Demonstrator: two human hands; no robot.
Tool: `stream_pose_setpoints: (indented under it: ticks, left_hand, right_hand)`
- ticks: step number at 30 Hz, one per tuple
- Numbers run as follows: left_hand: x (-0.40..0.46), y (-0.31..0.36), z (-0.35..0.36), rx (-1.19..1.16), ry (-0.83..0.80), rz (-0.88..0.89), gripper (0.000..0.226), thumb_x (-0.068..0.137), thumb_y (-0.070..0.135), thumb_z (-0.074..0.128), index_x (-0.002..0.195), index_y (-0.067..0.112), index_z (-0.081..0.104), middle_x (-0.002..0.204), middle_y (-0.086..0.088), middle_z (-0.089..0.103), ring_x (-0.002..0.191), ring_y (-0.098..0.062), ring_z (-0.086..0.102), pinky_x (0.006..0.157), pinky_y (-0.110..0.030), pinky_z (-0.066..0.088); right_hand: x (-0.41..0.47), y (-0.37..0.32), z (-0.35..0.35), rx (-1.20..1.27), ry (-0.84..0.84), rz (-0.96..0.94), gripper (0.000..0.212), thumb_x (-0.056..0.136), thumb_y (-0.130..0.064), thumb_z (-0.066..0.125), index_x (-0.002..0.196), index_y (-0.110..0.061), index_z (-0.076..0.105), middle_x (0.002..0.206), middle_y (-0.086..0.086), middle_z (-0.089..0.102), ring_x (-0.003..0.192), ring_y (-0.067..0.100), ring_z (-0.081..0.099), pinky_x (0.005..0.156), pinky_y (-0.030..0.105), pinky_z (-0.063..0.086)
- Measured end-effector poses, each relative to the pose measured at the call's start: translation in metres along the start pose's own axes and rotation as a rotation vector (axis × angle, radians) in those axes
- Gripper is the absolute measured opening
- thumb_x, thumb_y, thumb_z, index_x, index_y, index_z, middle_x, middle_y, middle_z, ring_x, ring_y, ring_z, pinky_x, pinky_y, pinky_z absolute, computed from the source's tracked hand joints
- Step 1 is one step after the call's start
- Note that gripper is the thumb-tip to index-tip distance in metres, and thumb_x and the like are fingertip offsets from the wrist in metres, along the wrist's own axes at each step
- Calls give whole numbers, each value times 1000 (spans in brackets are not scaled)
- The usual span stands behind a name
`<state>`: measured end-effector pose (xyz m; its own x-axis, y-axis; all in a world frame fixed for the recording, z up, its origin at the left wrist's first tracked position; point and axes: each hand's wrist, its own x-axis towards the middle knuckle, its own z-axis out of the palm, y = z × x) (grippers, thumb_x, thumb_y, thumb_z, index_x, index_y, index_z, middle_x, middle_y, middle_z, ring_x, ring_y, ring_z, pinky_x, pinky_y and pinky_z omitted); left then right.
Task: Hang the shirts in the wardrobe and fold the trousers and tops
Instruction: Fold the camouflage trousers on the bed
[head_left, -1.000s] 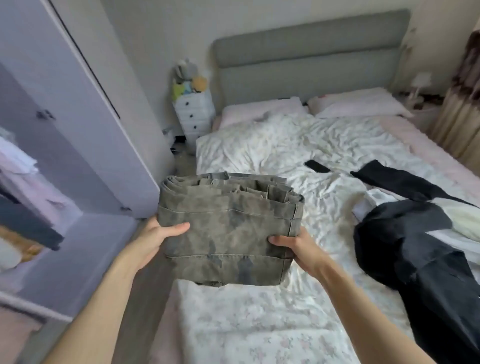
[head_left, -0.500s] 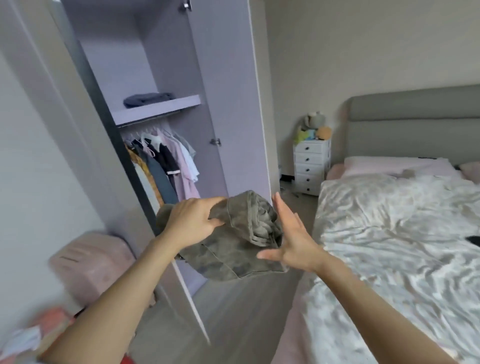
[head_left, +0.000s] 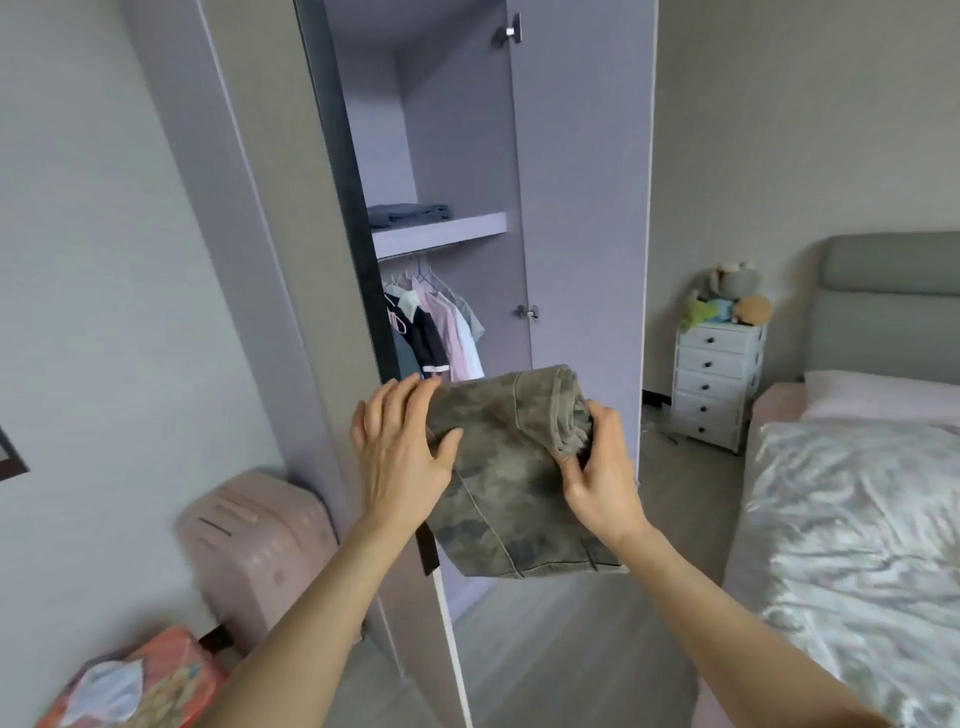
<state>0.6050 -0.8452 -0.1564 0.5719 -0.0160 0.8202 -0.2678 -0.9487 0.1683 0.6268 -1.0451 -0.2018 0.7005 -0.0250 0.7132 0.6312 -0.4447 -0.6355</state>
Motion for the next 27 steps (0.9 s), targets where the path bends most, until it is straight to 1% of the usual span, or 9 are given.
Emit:
stream_pose_setpoints:
  ticks: [3,7,12,15,19,21,23,25,27]
  left_hand:
    - [25,-7,40,-177,-27,-124,81,76,25,73,144,13,30,149,-12,30,136,-31,27,111,-43,23]
    - [90,-7,100,-745,-146,-422,110,71,31,79,148,31,1,154,8,12,140,-12,17,113,-31,20]
    - [198,-12,183,-1032,-323,-339,122,53,43,85,142,50,2,148,17,25,133,-9,33,104,-28,33]
    - [266,-7,234,-1124,-322,-377,117,53,40,87,141,52,10,151,12,26,134,-14,35,109,-41,33]
    - [342,3,291,-1017,-188,-355,91,64,33,82,139,35,29,139,8,46,117,-7,51,91,-19,46]
    - [364,13,320,-854,23,-332,79,74,31,76,138,29,31,135,8,47,118,-10,49,94,-23,40]
    - [375,19,341,-686,208,-311,77,79,33,71,142,27,27,136,2,44,118,-14,47,88,-18,33]
    - [387,12,356,-491,275,-269,78,83,40,64,146,31,18,132,-6,41,106,-23,51,79,-24,36]
    - [406,-2,363,-317,284,-215,76,86,46,56,146,36,11,120,-11,43,85,-26,55,68,-31,43]
  right_hand:
    - [42,30,0,79,94,17,40,87,-2,57,121,-12,39,110,5,44,100,18,48,89,20,35]
    - [119,72,-7,147,165,-17,46,87,0,56,120,-23,32,113,-1,43,99,-5,44,85,-1,29]
    - [225,149,-18,223,244,2,43,89,-2,53,125,-17,36,117,-1,47,105,2,45,83,-2,31]
    - [291,198,-26,245,236,-1,42,90,-3,52,128,-11,36,117,1,48,105,1,45,80,-4,31]
    - [368,242,-20,252,256,16,40,91,-4,51,128,-10,36,116,1,49,108,12,46,76,-6,30]
    - [404,258,-12,252,257,1,40,92,-4,50,130,-8,36,118,1,47,107,7,45,77,-6,30]
    - [433,268,0,243,247,-16,41,93,-5,48,131,-5,35,122,4,46,108,6,43,89,3,32]
    - [459,277,16,208,242,-62,44,93,-10,47,135,-5,32,125,3,41,113,9,40,98,17,31]
    - [486,280,32,181,238,-104,49,94,-10,45,139,-6,28,123,-2,35,113,1,33,98,16,26]
